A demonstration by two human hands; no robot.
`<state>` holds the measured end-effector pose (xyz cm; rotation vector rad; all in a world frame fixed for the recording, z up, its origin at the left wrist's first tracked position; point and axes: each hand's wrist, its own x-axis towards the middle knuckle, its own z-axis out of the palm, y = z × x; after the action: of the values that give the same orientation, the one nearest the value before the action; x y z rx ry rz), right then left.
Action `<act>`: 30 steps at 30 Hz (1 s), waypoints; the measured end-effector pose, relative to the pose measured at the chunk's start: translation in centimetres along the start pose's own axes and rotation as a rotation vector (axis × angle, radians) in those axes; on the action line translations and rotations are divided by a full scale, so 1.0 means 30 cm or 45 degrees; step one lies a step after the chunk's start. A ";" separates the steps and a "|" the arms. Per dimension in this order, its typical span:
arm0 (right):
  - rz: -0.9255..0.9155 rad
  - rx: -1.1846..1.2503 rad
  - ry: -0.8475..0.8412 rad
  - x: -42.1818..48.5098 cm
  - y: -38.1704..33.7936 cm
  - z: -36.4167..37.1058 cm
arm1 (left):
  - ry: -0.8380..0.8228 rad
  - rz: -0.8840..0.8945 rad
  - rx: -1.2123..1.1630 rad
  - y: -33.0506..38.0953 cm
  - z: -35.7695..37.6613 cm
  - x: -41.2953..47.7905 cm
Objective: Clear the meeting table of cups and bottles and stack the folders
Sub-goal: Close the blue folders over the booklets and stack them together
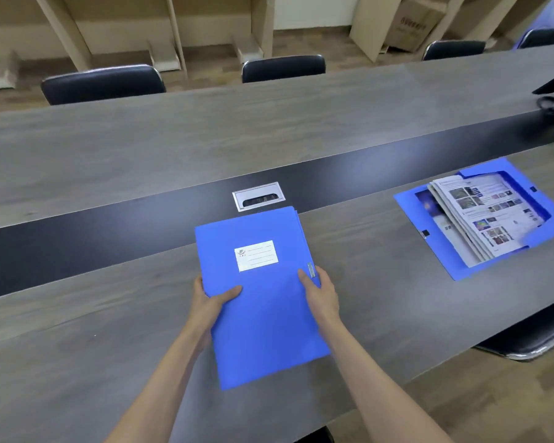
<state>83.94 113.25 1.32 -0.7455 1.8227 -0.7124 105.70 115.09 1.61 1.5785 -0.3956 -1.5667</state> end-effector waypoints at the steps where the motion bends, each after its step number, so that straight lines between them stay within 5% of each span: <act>1: 0.035 -0.047 0.037 0.006 0.005 -0.049 | 0.007 0.000 0.010 -0.013 0.048 -0.012; 18: -0.030 -0.235 -0.120 0.237 0.107 -1.232 | -0.090 0.021 -0.134 -0.317 1.112 -0.284; 30: 0.124 -0.424 -0.369 0.623 0.028 -1.297 | 0.148 0.060 -0.113 -0.337 1.318 0.002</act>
<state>41.60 104.86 2.68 -0.9172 1.7122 -0.2222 65.63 107.45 0.09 1.5715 -0.2937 -1.4300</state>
